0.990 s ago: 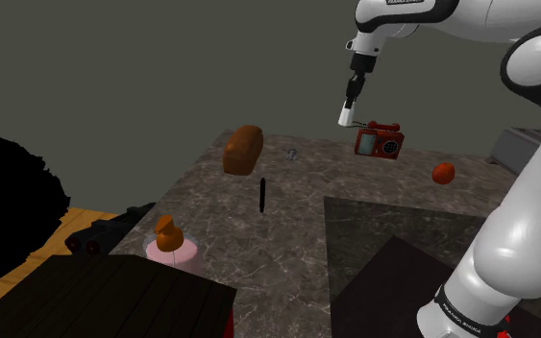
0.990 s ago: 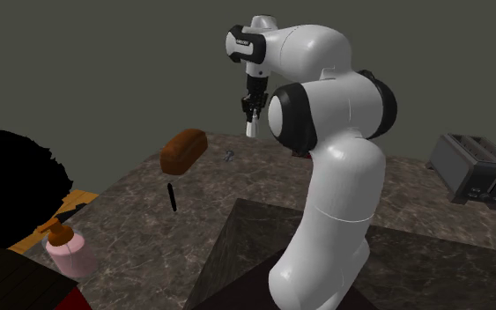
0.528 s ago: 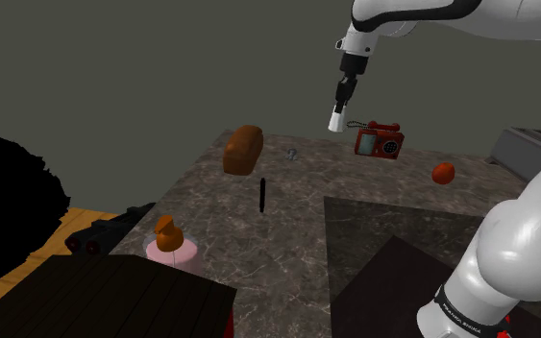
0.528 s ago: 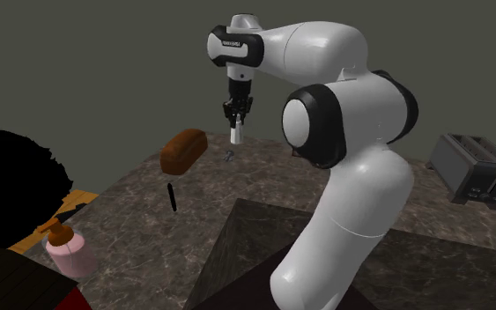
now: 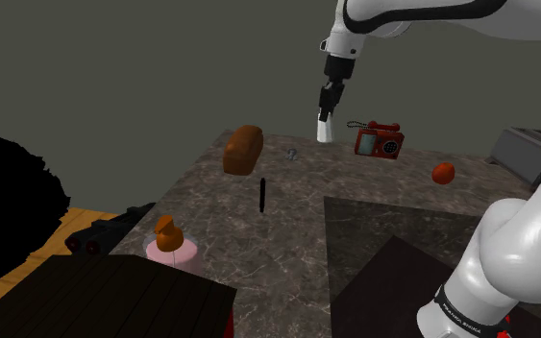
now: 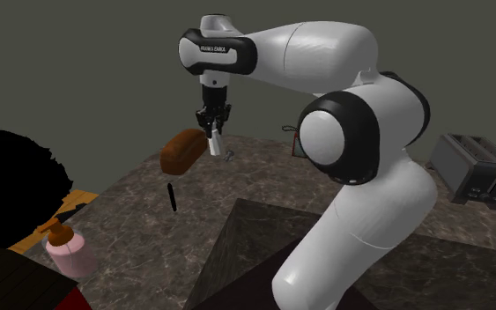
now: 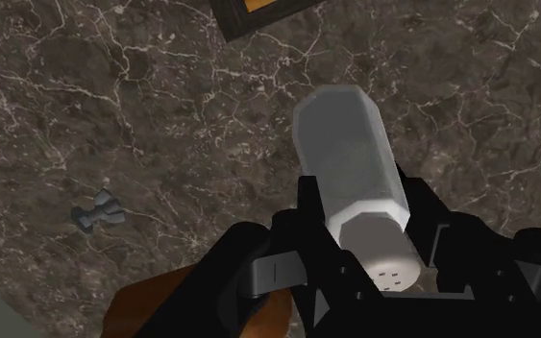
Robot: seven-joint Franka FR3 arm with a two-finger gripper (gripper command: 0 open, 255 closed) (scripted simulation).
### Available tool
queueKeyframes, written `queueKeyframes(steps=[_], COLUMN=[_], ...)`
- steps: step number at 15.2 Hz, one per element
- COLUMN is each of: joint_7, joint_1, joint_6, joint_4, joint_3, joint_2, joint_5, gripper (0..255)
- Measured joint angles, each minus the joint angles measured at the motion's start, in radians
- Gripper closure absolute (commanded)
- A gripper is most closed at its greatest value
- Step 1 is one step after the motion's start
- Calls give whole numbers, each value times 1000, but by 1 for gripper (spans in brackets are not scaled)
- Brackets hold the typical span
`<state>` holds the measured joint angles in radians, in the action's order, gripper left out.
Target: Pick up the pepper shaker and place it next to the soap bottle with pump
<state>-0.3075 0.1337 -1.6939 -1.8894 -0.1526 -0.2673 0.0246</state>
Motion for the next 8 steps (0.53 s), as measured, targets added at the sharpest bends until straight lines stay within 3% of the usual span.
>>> queueKeyframes(steps=[8], joint_7=[197], joint_1=[69], joint_6=[-10], joint_4=[-45], joint_3=[132], joint_2=[-43], joint_5=[19], gripper=[255])
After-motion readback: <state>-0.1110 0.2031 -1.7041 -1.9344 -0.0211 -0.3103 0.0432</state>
